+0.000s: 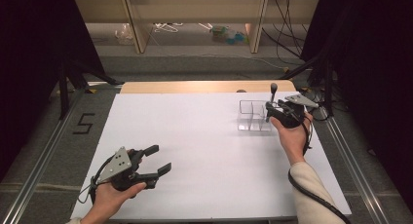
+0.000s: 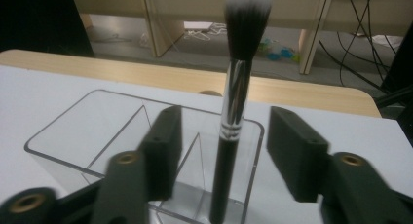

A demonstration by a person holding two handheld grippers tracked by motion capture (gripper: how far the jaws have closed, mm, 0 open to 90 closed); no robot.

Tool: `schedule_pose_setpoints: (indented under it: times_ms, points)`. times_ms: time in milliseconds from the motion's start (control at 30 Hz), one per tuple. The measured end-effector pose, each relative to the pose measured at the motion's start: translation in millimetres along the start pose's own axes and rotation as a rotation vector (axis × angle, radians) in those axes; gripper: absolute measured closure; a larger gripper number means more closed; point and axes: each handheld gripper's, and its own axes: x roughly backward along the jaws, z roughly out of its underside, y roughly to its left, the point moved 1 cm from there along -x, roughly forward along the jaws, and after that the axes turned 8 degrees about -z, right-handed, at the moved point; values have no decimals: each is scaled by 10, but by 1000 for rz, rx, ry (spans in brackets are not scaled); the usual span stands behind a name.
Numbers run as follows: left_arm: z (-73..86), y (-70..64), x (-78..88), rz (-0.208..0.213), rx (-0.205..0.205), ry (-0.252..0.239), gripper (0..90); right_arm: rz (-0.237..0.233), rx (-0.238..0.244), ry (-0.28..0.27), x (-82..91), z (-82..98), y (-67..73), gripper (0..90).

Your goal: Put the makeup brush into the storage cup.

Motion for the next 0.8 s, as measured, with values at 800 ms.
schedule_pose_setpoints:
  times_ms: [800]
  points:
    - [11, 24, 0, -6, -8, 4, 262, -93, 81, 44, 293, -35, -3, 178]
